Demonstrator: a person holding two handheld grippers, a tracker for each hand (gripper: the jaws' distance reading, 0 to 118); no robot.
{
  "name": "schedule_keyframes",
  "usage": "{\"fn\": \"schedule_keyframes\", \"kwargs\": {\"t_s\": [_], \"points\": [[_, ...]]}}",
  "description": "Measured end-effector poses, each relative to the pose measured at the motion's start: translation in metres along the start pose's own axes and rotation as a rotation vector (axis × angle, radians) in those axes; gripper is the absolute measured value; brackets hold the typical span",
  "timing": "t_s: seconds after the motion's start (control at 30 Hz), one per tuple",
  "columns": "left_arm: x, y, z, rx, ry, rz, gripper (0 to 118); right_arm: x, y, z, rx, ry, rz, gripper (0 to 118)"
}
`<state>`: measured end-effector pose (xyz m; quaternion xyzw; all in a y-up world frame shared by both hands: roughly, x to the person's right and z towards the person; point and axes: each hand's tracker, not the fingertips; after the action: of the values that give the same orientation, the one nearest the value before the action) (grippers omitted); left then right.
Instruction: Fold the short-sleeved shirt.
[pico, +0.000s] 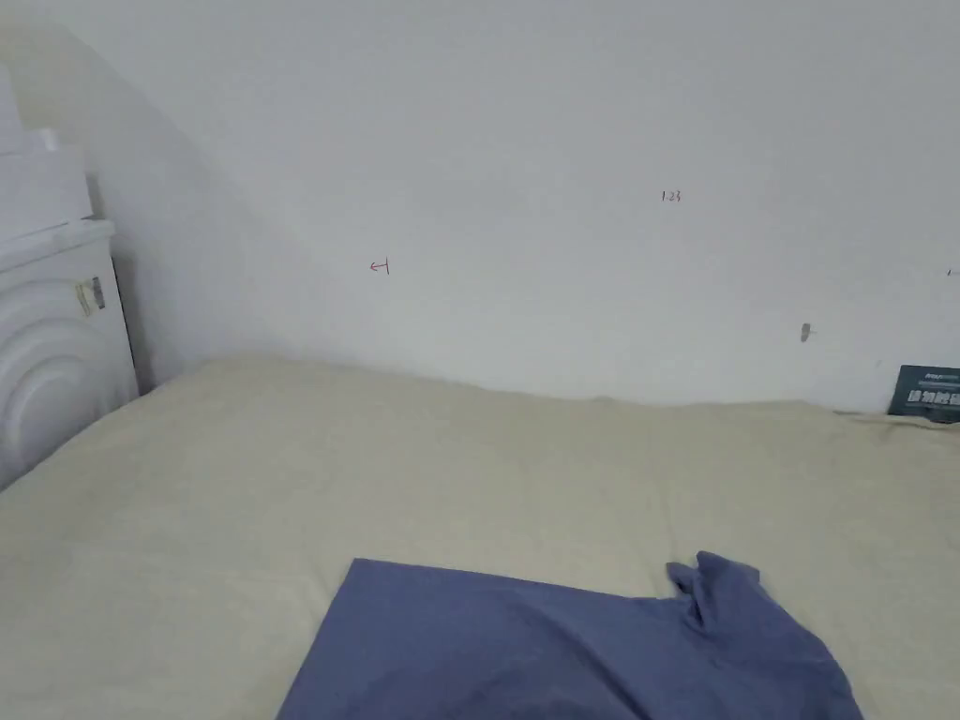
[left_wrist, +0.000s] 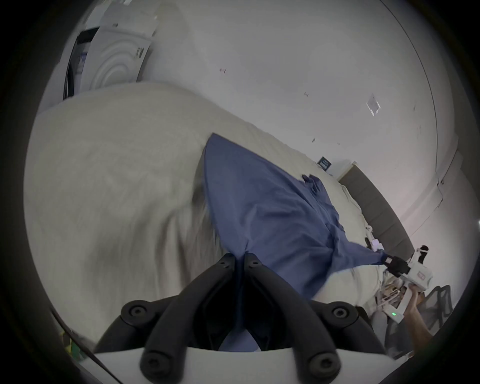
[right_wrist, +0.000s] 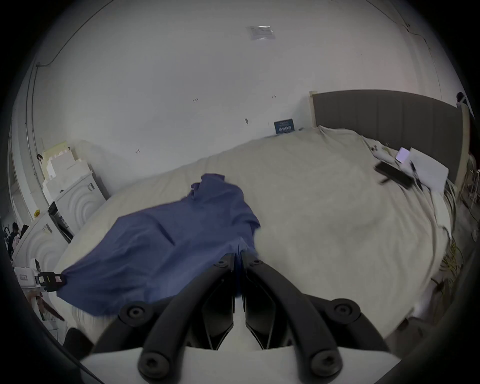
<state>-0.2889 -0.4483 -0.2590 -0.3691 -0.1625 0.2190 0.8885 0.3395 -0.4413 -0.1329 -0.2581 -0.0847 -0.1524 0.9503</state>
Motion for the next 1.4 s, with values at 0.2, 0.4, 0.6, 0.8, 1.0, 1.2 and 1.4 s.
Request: {"fn": "schedule_keyframes", "kwargs": {"t_s": [0.2,0.4,0.6,0.8,1.0,1.2,1.4], "points": [[0.003,-0.024,0.028,-0.035,0.012,-0.037,3,0.010,-0.023,0.030,-0.025,-0.018,0.014,3],[0.002,-0.031,0.030,-0.059,0.033,-0.023,3,0.013,-0.030,0.035,-0.054,-0.009,0.033,3],[0.007,0.003,0.009,-0.079,0.077,0.008,3,0.015,-0.010,0.015,-0.055,0.000,0.047,3],[0.000,0.035,-0.023,-0.075,0.116,0.042,3,0.019,0.014,-0.015,-0.041,0.003,0.046,3],[-0.022,0.050,-0.036,-0.018,0.310,-0.031,104,0.022,0.018,-0.035,-0.059,-0.078,0.062,81],[-0.022,0.057,0.002,0.084,0.334,-0.070,112,0.018,0.022,-0.023,-0.020,-0.099,0.073,93],[0.028,0.046,0.033,0.198,0.244,-0.201,107,-0.023,0.027,-0.008,0.053,-0.034,0.163,93]]}}
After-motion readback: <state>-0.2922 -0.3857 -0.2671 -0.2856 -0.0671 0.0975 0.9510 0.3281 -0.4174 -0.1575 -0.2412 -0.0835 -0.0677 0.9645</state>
